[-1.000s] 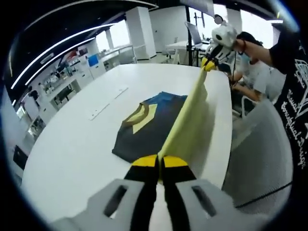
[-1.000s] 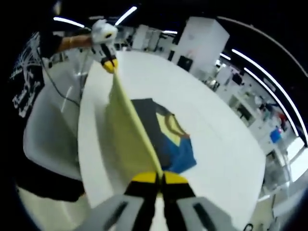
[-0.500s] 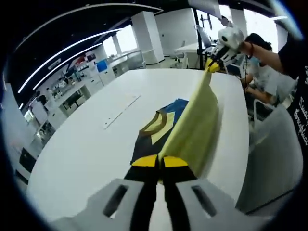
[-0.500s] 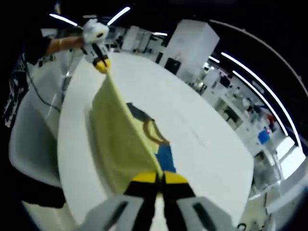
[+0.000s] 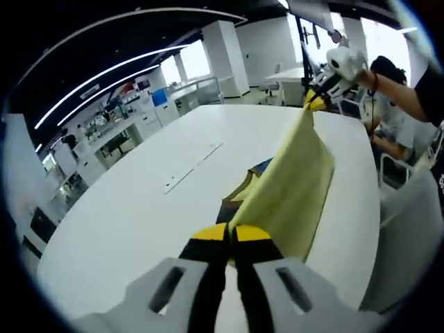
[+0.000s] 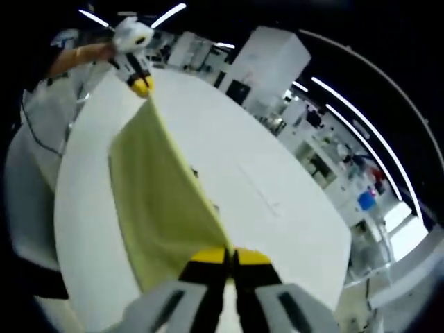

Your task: Fold the garment on the visible template until the final outline fits inside the template.

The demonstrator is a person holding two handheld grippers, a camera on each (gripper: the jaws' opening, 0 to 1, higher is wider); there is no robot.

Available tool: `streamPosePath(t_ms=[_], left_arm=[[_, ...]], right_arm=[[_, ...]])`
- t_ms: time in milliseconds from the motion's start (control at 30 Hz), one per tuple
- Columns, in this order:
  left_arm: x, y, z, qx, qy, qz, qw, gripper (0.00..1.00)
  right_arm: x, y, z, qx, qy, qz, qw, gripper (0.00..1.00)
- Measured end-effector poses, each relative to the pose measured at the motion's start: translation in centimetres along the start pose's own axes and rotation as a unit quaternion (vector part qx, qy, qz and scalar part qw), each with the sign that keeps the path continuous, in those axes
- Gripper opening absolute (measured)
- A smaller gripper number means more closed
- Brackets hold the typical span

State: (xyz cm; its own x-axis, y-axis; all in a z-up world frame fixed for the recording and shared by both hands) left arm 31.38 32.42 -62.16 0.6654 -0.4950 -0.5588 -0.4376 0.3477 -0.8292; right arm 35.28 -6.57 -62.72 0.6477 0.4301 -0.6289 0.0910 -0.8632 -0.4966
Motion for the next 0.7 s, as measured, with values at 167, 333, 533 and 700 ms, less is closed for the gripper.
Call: streamPosePath(t_ms=[167,333,533,700], left_arm=[[2.2,0.2,1.2,-0.011,-0.006,0.008,0.9999,0.0],[4.2,1.1,3.1,-0.028,-0.001,0.018,0.9994,0.0],[6.3,1.9,3.9,-0.035,0.002,0.039,0.9986,0.0],[8.6,2.9,5.7,-0.048,0.005,0.057,0.9972,0.0]], right_arm=[[2.0,0.7,-0.8,0.024,0.002,0.013,0.9996,0.0],[3.9,1.2,-1.1,0.049,0.001,0.016,0.9987,0.0],[6.5,1.8,-0.9,0.049,-0.008,0.035,0.9981,0.0],[9.4,2.9,-0.6,0.05,-0.034,0.06,0.9964,0.0]])
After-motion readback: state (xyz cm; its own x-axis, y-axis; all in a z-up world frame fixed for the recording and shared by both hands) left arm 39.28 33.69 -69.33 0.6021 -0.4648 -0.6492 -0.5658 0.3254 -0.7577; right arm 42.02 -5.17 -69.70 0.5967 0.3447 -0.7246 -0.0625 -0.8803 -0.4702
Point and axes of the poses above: the point that each gripper's makers call its tool centre point, and the gripper's own axes: x roughly forward along the fingers, z roughly to its left, y roughly out of its underside, the point moved 10 cm from there along -x, roughly backward along the fingers, and after that the axes turned 14 degrees about -x, right-handed, at the moved point
